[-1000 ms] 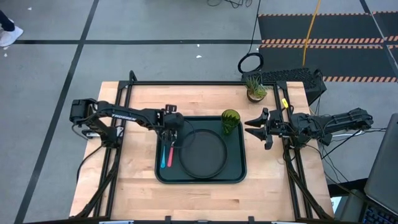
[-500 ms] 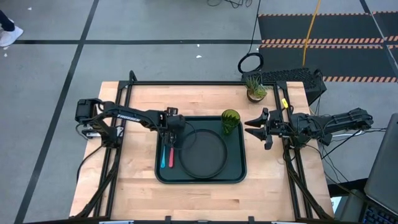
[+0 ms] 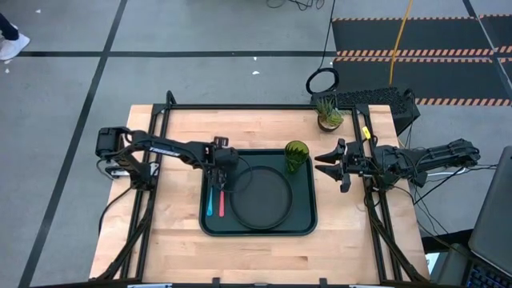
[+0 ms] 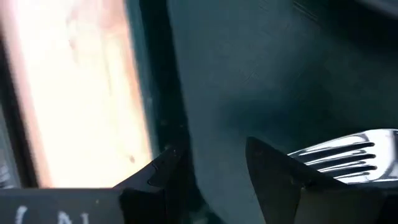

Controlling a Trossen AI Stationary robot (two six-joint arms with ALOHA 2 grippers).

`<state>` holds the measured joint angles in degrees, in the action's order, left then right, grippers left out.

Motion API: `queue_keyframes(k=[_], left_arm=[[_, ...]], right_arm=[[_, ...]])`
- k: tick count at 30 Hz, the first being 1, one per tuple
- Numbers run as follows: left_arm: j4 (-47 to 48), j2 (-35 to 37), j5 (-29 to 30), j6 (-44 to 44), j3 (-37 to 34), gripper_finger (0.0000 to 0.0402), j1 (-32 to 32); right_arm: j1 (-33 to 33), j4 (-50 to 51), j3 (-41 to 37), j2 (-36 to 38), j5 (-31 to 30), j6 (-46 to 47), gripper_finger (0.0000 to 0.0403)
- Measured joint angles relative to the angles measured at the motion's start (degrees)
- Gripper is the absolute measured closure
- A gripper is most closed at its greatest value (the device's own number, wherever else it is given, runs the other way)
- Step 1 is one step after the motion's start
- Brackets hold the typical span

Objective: Pick and place plate/cup/fork/spoon on tray
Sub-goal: Adjust the pink fork, then return to Home Position

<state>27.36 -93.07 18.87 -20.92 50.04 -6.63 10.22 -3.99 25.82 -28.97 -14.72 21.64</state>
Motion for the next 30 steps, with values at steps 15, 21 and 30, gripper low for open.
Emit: queue_keyframes(k=[15, 21, 30], left_arm=[[-10.7, 13.7, 1.3, 2.5, 0.0, 0.0241, 0.0], [-11.7, 20.5, -5.6, 5.4, -0.3, 0.0241, 0.0], [-29.9, 36.8, -12.5, 10.9, -18.3, 0.0247, -4.8]], right_arm=[[0.0, 3.9, 0.0, 0.0, -0.3, -1.9, 0.0252], [0.0, 3.1, 0.0, 0.0, -0.3, -6.5, 0.0252], [0.0, 5.4, 0.0, 4.1, -1.8, -11.5, 0.0252]])
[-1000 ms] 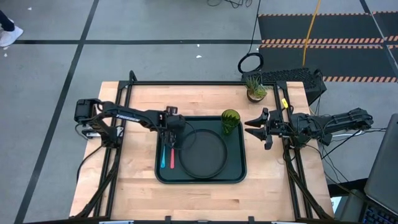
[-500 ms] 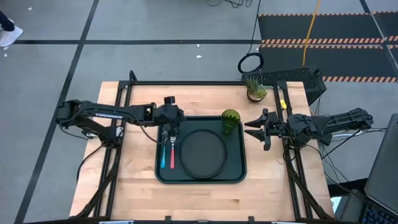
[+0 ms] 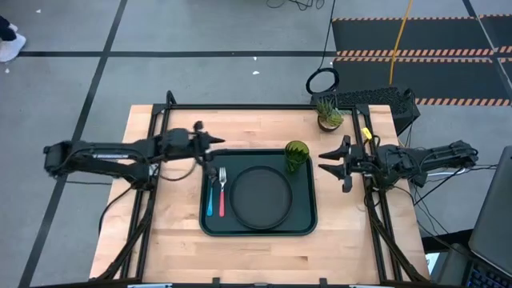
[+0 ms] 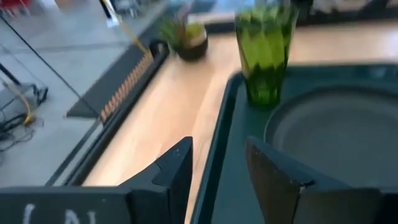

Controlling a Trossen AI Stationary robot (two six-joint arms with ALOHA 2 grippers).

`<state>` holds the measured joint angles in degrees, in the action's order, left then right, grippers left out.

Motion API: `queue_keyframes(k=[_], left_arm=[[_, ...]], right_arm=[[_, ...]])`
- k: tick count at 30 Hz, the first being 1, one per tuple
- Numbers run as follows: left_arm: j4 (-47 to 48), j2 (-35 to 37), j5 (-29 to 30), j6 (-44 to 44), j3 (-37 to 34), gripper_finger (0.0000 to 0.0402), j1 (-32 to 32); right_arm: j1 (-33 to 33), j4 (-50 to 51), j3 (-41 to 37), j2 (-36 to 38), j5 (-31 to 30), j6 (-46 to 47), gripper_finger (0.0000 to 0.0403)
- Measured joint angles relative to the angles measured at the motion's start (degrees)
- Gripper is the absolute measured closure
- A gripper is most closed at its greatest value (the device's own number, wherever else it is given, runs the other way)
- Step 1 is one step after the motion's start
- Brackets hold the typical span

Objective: Pick and place plate/cup/fork/spoon on tray
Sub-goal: Return to Home Position

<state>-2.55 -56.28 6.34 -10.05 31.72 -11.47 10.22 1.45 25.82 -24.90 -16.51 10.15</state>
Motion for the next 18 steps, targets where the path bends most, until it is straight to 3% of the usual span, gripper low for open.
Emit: queue_keyframes(k=[5, 13, 18], left_arm=[[-2.0, 13.6, -1.9, 1.9, -7.4, 0.0282, -0.8], [17.8, 33.0, -1.8, 3.7, -7.6, 0.0338, -0.6], [23.4, 40.3, -2.1, 5.9, -8.6, 0.0374, -0.6]], right_arm=[[0.0, 5.5, 0.0, 6.0, 0.1, -0.1, 0.0252], [0.0, 17.1, -0.2, 15.2, -3.1, 2.7, 0.0252], [0.0, 12.2, -6.9, 20.1, -2.5, 2.6, 0.0252]])
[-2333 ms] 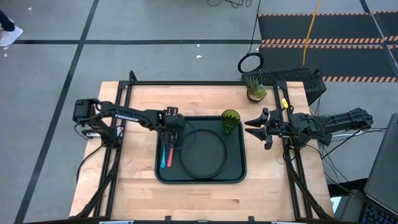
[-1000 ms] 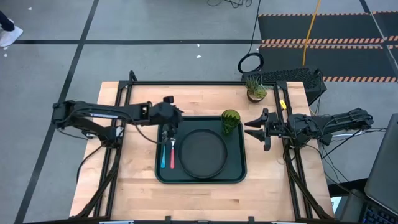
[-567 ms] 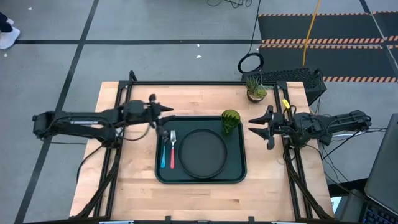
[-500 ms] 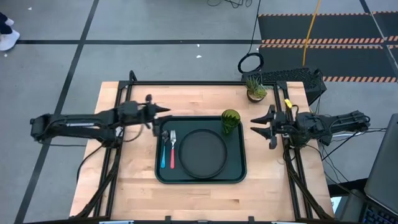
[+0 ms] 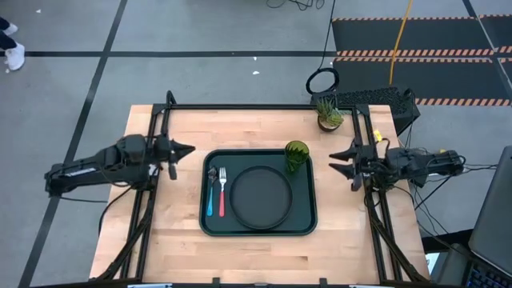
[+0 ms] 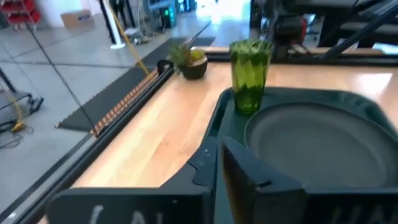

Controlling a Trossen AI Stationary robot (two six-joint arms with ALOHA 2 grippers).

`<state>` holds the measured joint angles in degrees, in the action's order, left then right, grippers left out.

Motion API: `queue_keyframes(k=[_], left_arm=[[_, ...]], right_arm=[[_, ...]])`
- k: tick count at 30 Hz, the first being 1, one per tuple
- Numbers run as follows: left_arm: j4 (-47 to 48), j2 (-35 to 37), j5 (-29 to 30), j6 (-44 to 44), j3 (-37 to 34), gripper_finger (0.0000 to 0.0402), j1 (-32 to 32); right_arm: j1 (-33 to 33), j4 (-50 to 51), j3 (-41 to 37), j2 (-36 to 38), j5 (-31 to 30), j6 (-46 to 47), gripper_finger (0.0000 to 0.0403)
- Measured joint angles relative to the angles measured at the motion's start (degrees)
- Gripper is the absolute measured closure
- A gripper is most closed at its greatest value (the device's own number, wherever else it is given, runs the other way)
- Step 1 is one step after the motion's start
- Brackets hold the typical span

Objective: Pick and place plate/cup/fork/spoon on tray
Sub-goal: Return to Home Position

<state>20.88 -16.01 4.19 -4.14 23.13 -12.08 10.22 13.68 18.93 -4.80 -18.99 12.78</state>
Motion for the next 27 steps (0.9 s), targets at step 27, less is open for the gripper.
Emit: queue_keyframes(k=[27], left_arm=[[-19.5, 13.5, -7.9, 8.4, -21.6, 0.0397, 0.4]], right_arm=[[0.0, -17.8, -17.8, 4.2, 4.1, 4.9, 0.0252]])
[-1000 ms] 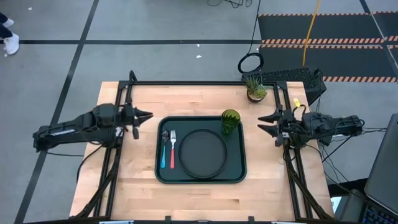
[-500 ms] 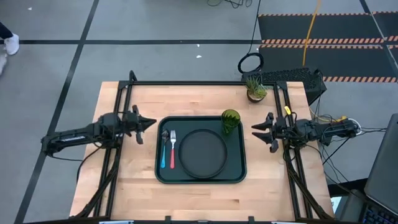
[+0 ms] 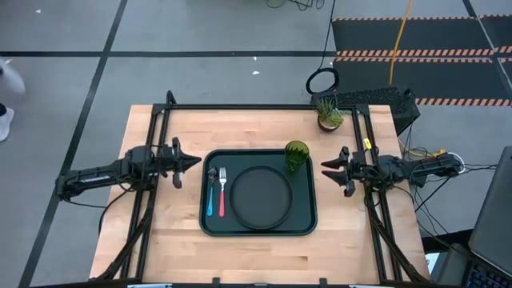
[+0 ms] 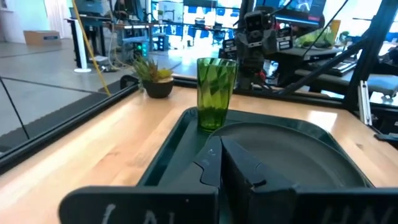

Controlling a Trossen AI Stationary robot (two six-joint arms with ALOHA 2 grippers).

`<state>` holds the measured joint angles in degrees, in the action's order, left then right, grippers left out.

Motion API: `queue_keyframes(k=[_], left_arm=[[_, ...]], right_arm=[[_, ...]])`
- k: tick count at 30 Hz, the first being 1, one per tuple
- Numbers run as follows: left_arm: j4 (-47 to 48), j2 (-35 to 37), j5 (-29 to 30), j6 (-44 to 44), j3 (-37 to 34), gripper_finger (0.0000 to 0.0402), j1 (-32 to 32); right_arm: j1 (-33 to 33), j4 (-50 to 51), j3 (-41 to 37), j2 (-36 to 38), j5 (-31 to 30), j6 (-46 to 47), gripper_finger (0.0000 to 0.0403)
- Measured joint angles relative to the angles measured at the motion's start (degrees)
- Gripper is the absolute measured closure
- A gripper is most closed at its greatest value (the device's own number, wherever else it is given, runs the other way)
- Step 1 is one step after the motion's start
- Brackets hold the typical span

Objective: Pick and place plate/cup/fork/spoon on tray
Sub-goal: Return to Home Position

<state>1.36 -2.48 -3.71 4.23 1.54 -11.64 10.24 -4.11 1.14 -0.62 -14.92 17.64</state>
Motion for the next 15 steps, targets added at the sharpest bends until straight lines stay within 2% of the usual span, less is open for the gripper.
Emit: queue_keyframes(k=[5, 10, 15], left_arm=[[0.0, -0.1, 0.1, 1.0, 0.0, 0.0396, 1.0], [0.2, -0.1, 3.5, 0.9, 0.0, 0.0397, 2.8], [0.2, -0.1, 4.0, -1.1, 0.0, 0.0399, 3.6]], right_arm=[[0.0, -0.3, 0.0, 0.0, 0.0, -1.3, 0.0252], [0.0, 0.4, -0.1, -0.1, 0.0, -1.2, 0.0252], [0.0, 0.5, -0.2, -0.1, 0.0, -0.9, 0.0252]])
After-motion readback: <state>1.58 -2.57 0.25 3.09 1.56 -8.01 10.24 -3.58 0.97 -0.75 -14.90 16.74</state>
